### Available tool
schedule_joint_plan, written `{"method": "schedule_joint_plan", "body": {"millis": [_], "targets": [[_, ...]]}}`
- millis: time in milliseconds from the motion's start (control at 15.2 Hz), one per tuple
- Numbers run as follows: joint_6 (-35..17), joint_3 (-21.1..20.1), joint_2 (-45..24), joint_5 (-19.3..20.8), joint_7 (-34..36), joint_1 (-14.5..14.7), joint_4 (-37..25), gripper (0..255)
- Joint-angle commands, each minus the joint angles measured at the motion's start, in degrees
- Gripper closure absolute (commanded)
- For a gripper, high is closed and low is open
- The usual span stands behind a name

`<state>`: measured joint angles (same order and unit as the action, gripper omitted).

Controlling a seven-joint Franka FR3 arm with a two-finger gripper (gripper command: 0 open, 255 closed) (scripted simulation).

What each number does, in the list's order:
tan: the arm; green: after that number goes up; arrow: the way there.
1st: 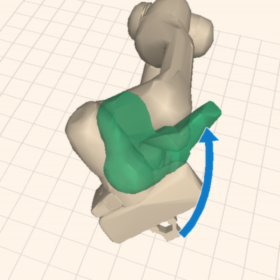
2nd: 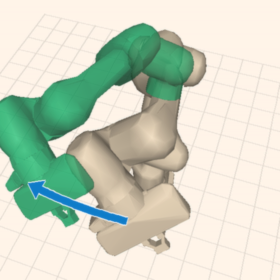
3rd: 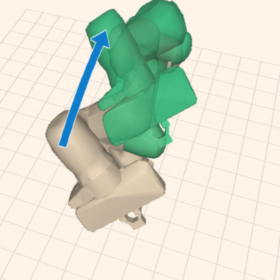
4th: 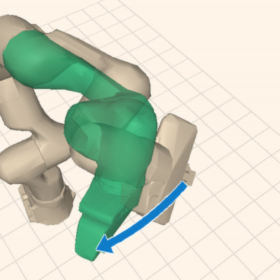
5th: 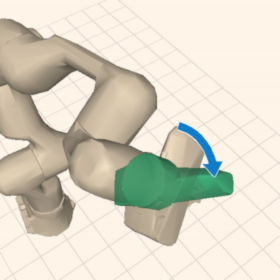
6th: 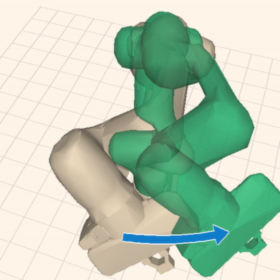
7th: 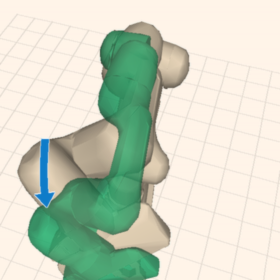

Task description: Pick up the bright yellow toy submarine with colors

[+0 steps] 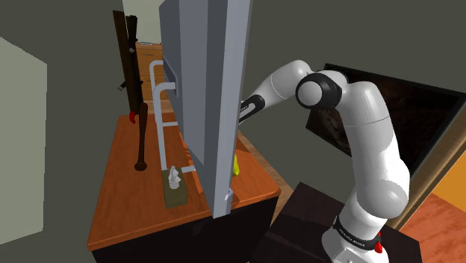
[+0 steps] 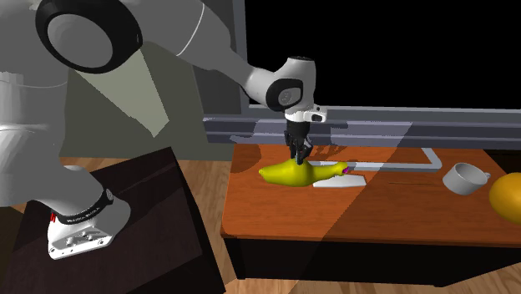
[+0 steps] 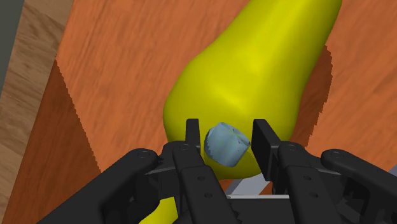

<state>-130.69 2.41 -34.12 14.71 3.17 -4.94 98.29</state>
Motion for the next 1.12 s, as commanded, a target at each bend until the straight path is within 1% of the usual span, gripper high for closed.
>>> {"method": "schedule_joint_plan", "body": {"millis": [0,198,1056], "targets": [[0.0,0.0,0.0,0.0,0.0,0.0,0.0,255],[0.0,0.0,0.1,0.0,0.0,0.0,0.2,255],[7.1,-0.4,5.8,-0.9,-1.8,0.0,-1.4,255]]}}
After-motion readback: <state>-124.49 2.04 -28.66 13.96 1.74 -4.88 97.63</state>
